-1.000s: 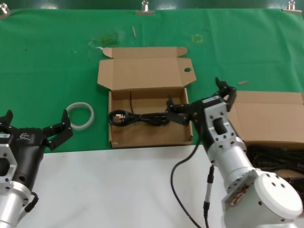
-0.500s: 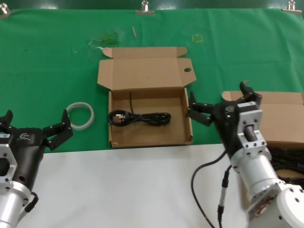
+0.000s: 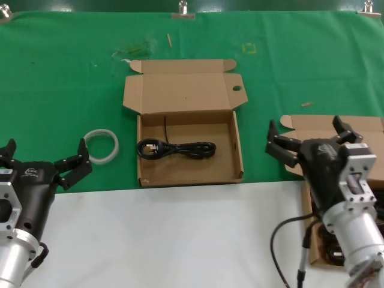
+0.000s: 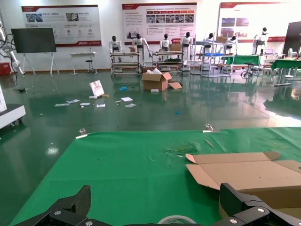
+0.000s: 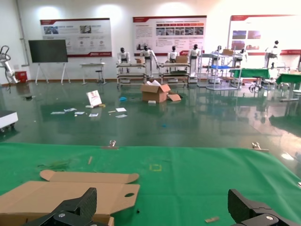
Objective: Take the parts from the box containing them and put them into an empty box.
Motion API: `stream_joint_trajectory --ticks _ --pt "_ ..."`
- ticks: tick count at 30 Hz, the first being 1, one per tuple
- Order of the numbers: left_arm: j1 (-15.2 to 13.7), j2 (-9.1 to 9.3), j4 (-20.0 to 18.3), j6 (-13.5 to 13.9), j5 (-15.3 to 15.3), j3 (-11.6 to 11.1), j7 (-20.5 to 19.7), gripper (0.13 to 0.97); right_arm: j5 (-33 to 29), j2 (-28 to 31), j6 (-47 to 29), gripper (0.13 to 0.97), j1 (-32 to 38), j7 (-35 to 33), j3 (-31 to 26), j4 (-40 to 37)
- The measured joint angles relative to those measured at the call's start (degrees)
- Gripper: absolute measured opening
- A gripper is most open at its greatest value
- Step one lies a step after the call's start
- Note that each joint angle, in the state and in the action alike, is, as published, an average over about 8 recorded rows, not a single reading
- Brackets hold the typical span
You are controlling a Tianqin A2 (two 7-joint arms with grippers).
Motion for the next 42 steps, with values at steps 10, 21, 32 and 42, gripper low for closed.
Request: stream_joint_trajectory --ticks 10,21,32,42 --pt "0.00 0.00 0.00 0.00 0.00 0.00 0.02 0.966 -4.52 -0.01 -2.90 0.966 -2.75 6.62 4.09 1.35" --pt "0.00 0.00 0.00 0.00 0.00 0.00 0.01 0.966 -4.64 -0.02 -2.97 0.966 -2.82 6.78 4.19 1.39" --pt "0.00 0.00 0.00 0.00 0.00 0.00 0.00 0.966 -4.64 -0.02 -2.97 0.966 -2.82 6.78 4.19 1.39" --pt "0.00 0.00 0.00 0.00 0.00 0.00 0.00 0.966 -4.64 -0.02 -2.97 0.966 -2.82 6.78 4.19 1.39"
